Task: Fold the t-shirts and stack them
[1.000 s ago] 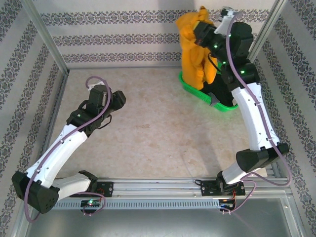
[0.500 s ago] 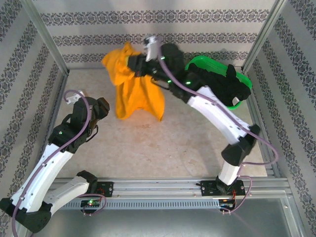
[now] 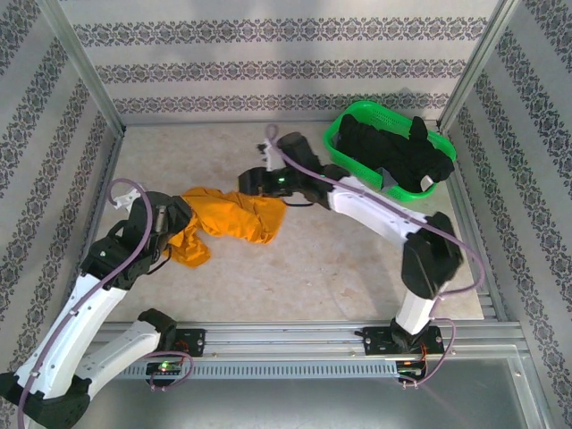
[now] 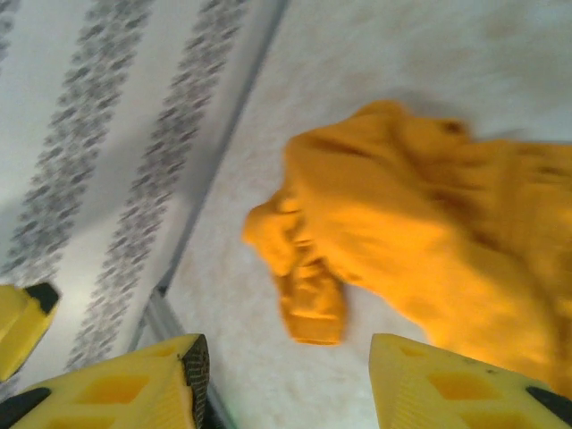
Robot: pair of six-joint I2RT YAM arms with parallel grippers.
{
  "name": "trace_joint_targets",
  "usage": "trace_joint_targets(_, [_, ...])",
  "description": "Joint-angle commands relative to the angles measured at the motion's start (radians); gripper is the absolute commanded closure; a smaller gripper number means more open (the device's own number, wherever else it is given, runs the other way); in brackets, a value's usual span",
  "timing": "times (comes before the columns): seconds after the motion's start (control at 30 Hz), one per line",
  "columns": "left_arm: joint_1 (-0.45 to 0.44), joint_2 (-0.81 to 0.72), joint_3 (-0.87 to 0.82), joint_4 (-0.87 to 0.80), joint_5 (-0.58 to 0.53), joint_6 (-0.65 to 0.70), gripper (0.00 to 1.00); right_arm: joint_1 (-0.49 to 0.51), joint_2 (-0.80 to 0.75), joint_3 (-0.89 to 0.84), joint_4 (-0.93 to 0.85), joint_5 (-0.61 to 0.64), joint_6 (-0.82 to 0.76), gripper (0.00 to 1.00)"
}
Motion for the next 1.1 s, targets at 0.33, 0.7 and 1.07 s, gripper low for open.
trace_joint_targets(0.33, [-0.013,0.408,-0.088,0.227,0.327,-0.179,0.29,-0.099,0.084,-0.224,-0.039,0.236,0.174,0.45])
trace_joint_targets(0.7, [0.025,0.649,-0.104,0.343,0.340,-0.247,0.27,-0.081,0.343,-0.031,-0.108,0.330,0.188,0.51])
trace_joint_targets(1.07, [0.121,0.618,-0.141,0.439,0.390,-0.182,0.41,-0.190,0.413,0.115,-0.115,0.422,0.117,1.00])
